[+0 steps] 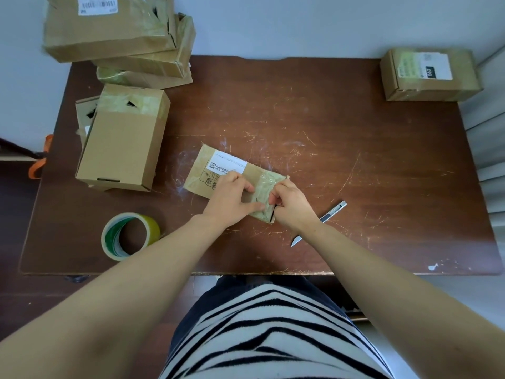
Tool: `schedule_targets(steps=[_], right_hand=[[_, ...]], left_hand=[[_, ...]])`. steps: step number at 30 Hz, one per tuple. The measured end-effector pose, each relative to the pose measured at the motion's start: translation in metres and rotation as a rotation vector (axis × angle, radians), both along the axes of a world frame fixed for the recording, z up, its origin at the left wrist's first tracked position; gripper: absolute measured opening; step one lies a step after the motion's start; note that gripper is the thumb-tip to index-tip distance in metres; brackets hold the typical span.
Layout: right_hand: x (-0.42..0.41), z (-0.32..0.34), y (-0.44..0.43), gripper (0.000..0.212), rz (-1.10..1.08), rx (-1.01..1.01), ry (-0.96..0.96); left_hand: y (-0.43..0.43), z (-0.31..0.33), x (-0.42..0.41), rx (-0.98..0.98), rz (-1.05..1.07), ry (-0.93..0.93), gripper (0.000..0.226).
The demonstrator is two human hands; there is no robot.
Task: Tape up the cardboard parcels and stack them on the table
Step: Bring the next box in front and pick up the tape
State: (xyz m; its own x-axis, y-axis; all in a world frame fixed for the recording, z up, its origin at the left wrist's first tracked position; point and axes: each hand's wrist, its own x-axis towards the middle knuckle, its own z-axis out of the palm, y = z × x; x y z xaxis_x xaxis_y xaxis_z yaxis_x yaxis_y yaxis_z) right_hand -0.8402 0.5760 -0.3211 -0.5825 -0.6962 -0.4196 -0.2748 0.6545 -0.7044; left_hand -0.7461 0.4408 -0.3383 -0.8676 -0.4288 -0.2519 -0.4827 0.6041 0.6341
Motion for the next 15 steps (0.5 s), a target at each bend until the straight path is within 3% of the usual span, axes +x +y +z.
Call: schedule_targets(steps=[3, 6, 9, 12, 15], right_hand=[[0.000, 0.005, 0.002, 0.036, -0.176, -0.097, 0.024], [-0.002, 0.005, 0.004, 0.035, -0.260, -0.158, 0.108], [-0.002, 0.003, 0.000, 0.025, -0.179, -0.151, 0.250], [0.000, 0.001, -0.007, 0.064, 0.036, 0.019, 0.333], [0.003, -0.003, -0.013, 0.116, 0.215, 0.148, 0.231]], left_hand=[[-0.003, 0.007, 0.001, 0.008, 0.076, 0.097, 0.013], [-0.008, 0.015, 0.009, -0.010, 0.244, 0.189, 0.021], [-0.015, 0.019, 0.021, -0.123, 0.350, 0.153, 0.029], [-0.021, 0.019, 0.030, -0.208, 0.440, 0.066, 0.040], [-0.022, 0.015, 0.036, -0.124, 0.533, -0.066, 0.052]])
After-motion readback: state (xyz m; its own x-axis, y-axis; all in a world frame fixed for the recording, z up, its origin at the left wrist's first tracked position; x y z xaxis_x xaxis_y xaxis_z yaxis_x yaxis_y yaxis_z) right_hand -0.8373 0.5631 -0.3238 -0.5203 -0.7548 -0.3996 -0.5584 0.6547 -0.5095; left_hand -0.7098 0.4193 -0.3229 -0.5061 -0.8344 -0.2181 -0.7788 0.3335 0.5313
